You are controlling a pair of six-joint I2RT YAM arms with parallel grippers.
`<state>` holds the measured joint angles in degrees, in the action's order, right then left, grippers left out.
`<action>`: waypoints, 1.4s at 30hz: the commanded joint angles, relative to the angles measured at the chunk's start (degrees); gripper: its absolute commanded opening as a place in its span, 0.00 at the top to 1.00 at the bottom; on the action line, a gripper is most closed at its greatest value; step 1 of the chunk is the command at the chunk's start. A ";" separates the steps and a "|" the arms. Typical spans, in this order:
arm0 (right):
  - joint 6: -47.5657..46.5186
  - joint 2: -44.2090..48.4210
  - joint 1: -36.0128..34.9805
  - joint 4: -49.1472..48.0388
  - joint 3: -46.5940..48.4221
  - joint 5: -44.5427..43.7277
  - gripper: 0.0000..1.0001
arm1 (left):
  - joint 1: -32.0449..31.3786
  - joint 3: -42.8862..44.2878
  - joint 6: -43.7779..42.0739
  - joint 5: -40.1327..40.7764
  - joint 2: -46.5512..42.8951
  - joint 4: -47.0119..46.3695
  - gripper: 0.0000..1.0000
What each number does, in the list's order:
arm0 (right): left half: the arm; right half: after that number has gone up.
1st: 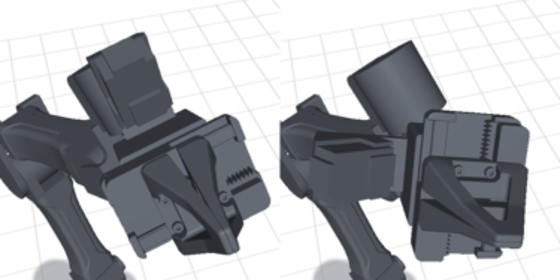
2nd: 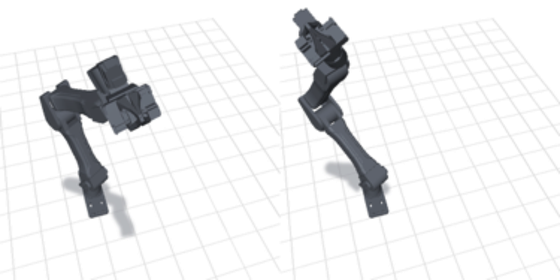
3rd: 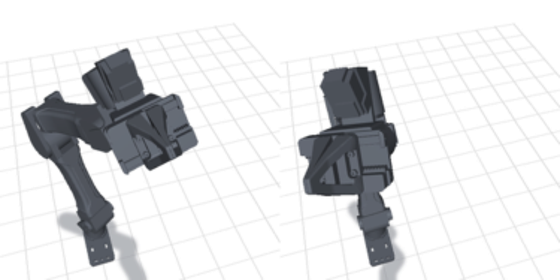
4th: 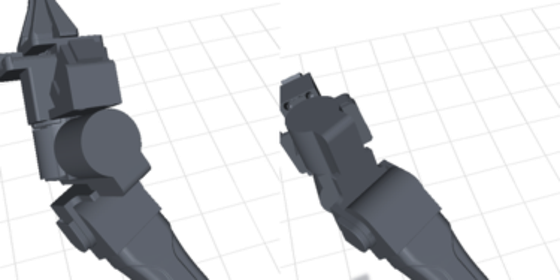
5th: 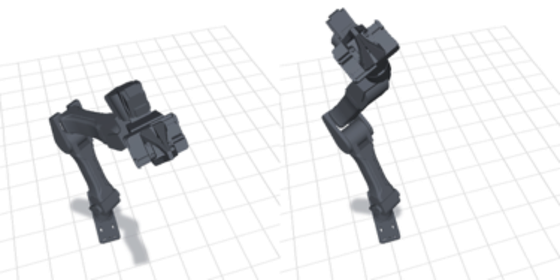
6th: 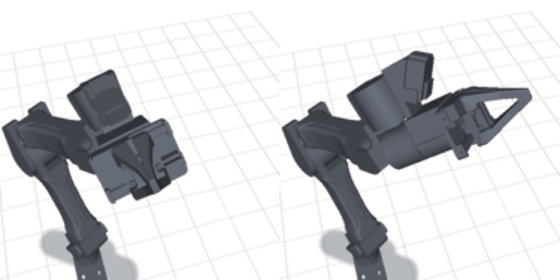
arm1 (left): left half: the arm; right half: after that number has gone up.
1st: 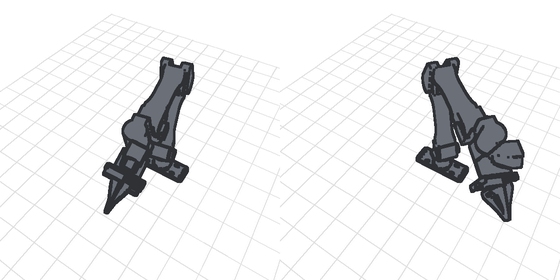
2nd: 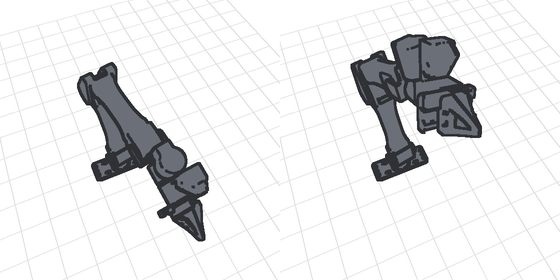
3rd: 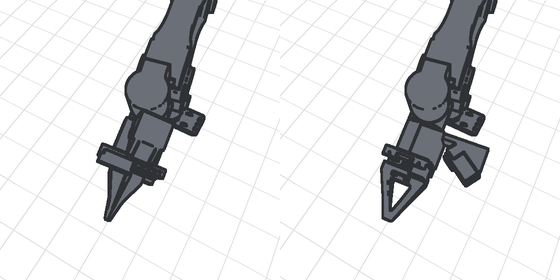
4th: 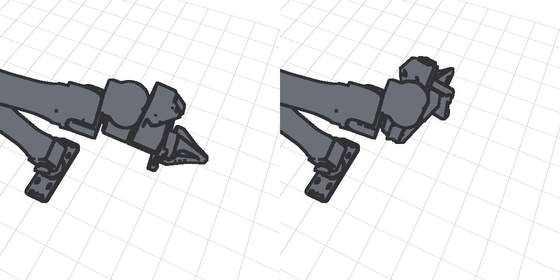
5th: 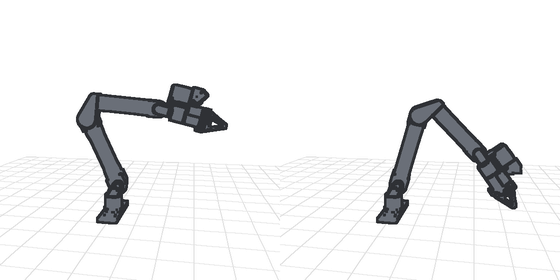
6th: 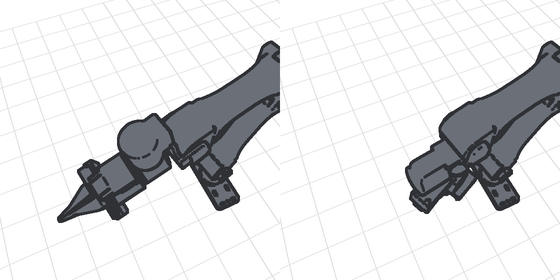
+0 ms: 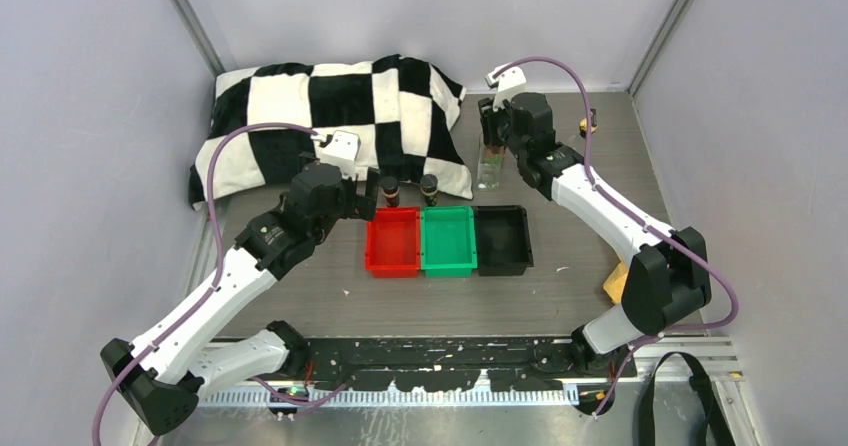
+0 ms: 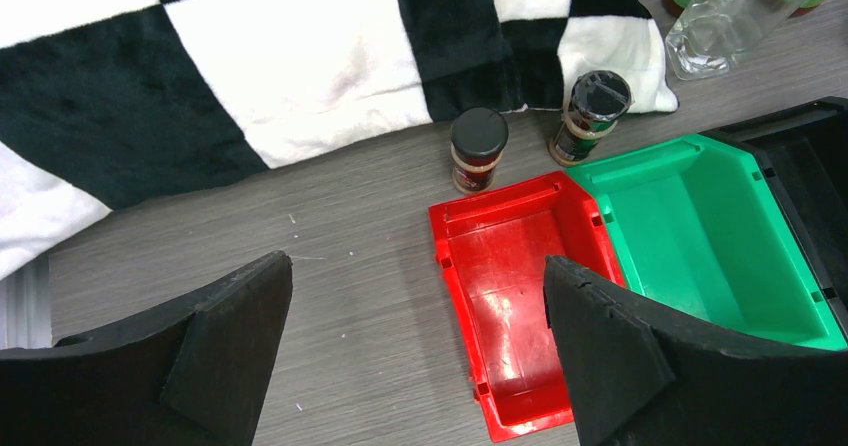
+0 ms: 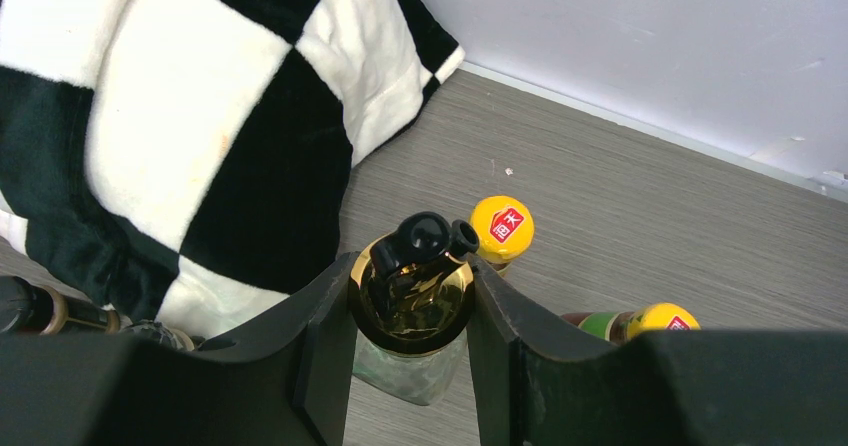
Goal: Organize the condiment bottles
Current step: Pick up the bottle from the center of the board, then place the bottle in the storage box.
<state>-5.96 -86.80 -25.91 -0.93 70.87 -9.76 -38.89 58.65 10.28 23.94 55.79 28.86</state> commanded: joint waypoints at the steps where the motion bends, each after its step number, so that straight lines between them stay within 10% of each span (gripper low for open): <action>1: -1.24 4.12 -0.24 -6.04 4.37 -0.42 0.99 | -0.22 -0.31 0.33 -0.57 -0.16 -3.02 0.03; 42: -0.98 21.97 -4.90 5.36 2.08 -4.29 0.99 | -0.22 -0.66 0.35 -1.92 0.81 -3.55 0.04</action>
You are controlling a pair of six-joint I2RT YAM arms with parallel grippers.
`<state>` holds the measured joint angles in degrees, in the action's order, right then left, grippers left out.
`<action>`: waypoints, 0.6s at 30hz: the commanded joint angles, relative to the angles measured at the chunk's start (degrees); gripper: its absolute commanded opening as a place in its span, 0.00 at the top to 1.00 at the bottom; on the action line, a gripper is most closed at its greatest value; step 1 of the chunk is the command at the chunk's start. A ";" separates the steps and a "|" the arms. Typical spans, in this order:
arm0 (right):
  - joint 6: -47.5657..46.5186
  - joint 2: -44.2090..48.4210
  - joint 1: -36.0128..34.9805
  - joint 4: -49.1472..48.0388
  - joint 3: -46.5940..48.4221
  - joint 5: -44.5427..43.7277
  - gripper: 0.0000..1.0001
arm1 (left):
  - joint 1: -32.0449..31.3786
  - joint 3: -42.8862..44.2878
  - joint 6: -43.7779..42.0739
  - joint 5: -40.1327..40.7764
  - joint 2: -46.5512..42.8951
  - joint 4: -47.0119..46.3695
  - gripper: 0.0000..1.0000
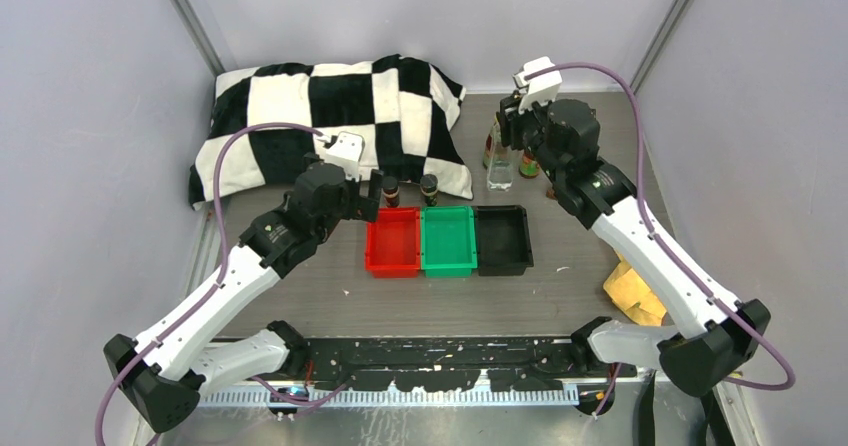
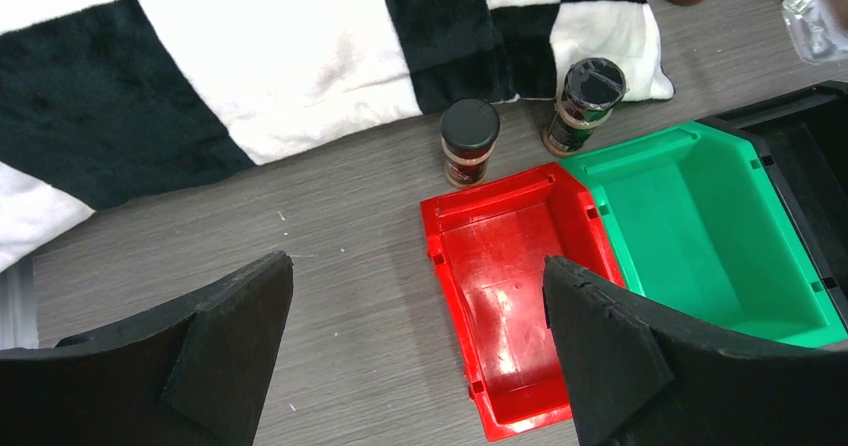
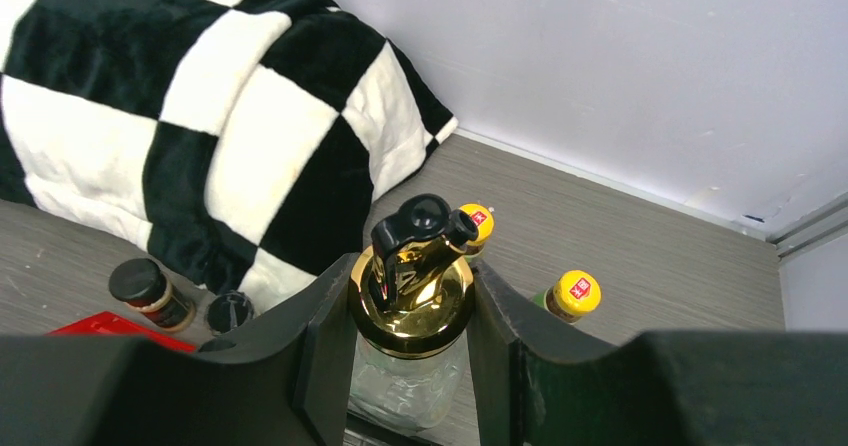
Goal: Organize the condiment bottles
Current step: Place the bottle in the storage box.
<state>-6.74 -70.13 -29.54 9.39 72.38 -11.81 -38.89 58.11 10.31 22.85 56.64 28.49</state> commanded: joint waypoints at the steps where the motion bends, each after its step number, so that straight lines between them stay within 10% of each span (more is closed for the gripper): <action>1: -0.20 6.07 -1.67 -4.60 0.23 -2.52 0.99 | -0.22 -0.14 0.40 -0.95 -0.04 -3.38 0.04; 18: 3.16 18.55 -6.74 3.73 -6.78 -4.45 0.99 | -0.22 -0.81 -0.12 -2.09 0.21 -4.25 0.04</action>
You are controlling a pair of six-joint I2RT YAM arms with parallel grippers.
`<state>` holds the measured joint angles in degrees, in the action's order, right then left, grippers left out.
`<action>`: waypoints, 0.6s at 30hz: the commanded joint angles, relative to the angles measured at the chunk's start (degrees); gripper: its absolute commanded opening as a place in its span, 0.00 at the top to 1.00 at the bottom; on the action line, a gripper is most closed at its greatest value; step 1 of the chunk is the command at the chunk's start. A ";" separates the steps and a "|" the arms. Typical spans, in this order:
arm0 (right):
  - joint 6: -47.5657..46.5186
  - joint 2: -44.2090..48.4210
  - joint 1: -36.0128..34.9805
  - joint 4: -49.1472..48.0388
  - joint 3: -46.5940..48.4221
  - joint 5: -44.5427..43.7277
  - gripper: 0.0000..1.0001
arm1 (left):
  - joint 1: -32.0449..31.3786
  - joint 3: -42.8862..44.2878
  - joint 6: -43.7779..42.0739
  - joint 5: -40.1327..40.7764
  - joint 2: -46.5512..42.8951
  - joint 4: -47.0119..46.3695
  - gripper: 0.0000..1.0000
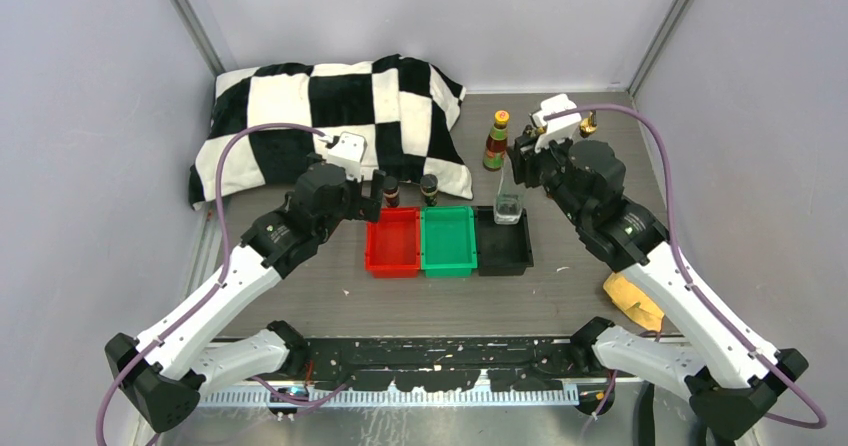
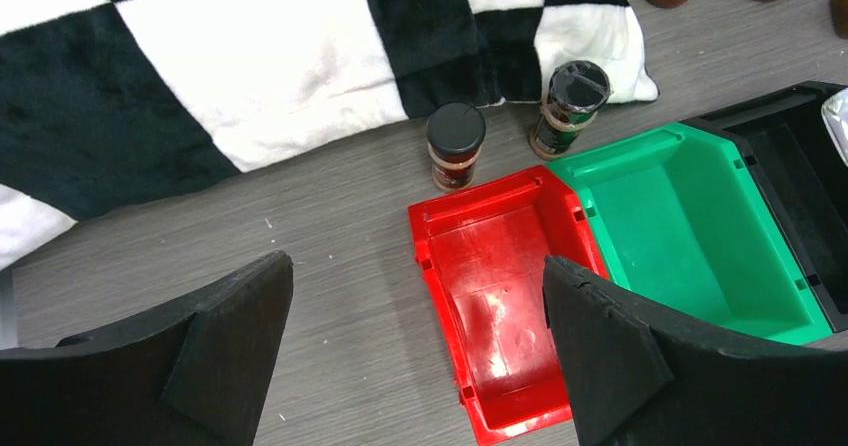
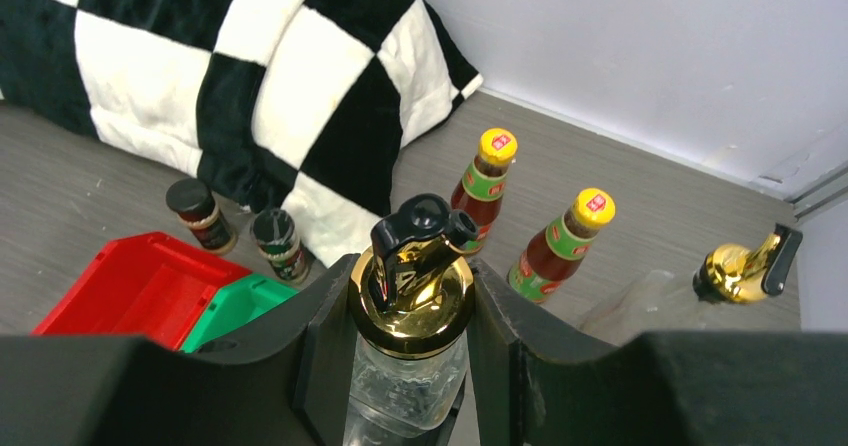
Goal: Organize the condiment bottles
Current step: Place the bottle in the storage box.
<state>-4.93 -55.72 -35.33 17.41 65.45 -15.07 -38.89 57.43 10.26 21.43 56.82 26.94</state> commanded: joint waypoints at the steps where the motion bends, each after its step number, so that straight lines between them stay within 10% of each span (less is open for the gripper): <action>1: 1.60 4.80 -1.18 -3.74 -0.26 -1.12 0.99 | -0.22 -0.17 -0.03 -0.69 0.05 -2.75 0.04; 18: 4.92 12.43 -2.61 -0.69 -7.44 0.63 0.99 | -0.74 -0.39 0.07 -0.34 0.49 -2.72 0.05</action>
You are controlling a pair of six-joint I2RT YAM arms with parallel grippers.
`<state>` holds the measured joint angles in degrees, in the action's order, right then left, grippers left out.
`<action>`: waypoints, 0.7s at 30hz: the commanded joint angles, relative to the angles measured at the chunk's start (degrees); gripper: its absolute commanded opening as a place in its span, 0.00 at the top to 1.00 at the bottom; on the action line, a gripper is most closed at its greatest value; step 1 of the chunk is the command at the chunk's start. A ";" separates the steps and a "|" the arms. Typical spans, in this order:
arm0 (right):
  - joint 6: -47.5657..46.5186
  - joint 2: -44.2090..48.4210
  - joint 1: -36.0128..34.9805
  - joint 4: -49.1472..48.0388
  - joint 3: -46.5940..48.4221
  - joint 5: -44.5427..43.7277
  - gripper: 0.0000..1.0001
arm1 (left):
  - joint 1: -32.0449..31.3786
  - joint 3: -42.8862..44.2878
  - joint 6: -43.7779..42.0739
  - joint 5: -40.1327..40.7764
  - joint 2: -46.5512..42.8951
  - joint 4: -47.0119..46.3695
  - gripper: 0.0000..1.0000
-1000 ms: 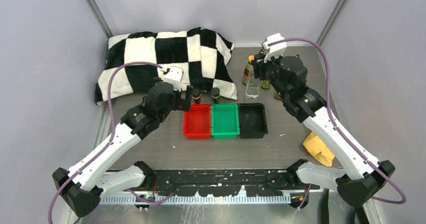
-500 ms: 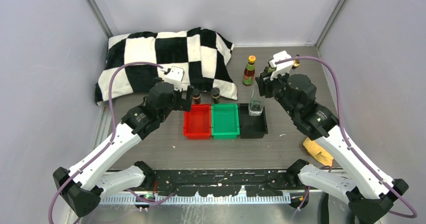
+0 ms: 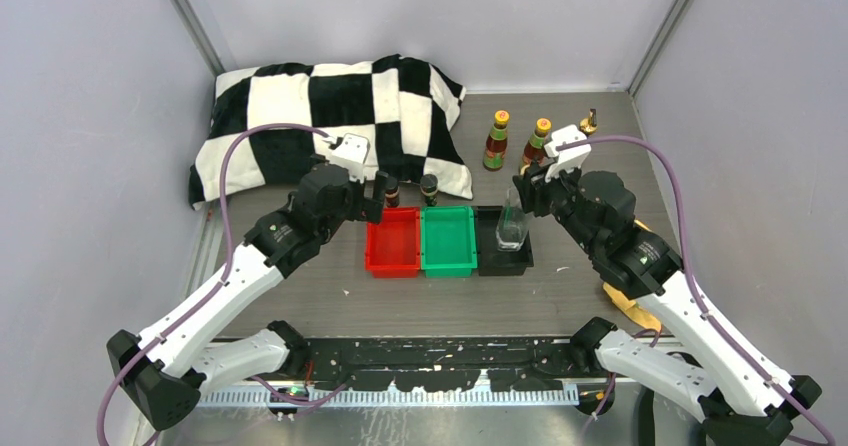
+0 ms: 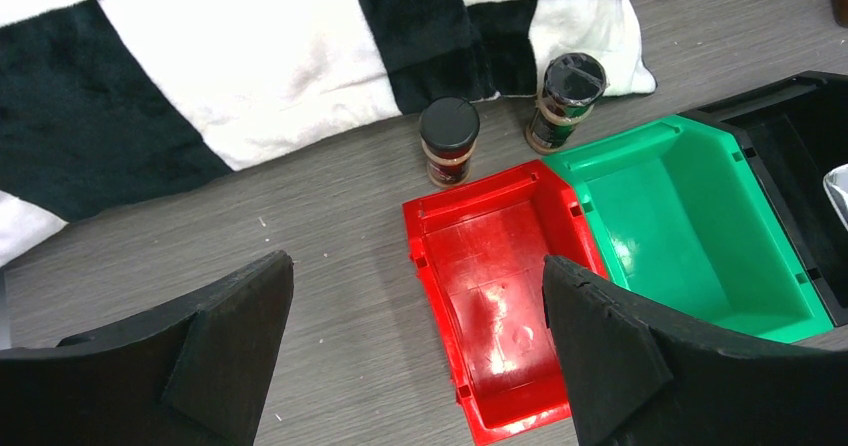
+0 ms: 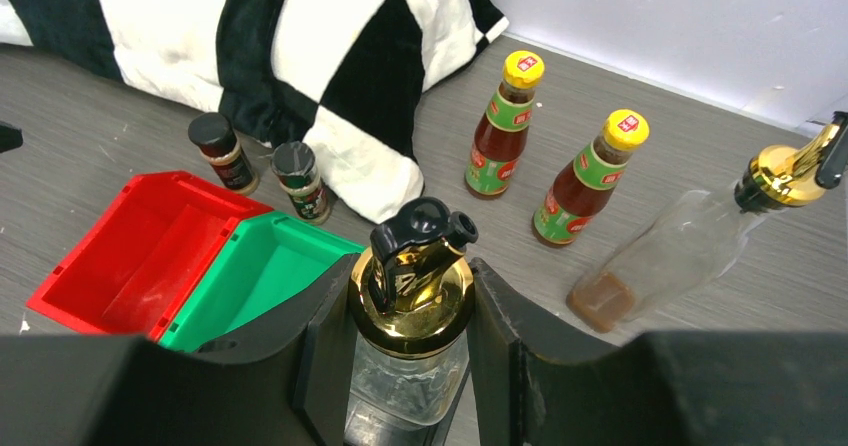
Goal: Organize the condiment bottles
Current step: Place the bottle in the storage box.
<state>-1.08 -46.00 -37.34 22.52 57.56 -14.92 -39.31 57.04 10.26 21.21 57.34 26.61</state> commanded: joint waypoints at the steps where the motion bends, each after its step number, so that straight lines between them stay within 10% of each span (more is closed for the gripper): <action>1: 1.03 2.94 -0.74 -5.70 0.18 0.57 0.99 | -0.35 0.01 0.11 -0.07 0.01 -2.42 0.05; 21: 3.81 5.43 -2.59 -5.13 -4.75 -0.11 0.99 | -0.86 -0.05 -0.26 0.05 0.14 -2.41 0.05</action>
<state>1.83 -43.29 -39.35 24.12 51.64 -14.31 -39.81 56.90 10.24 21.23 57.52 26.55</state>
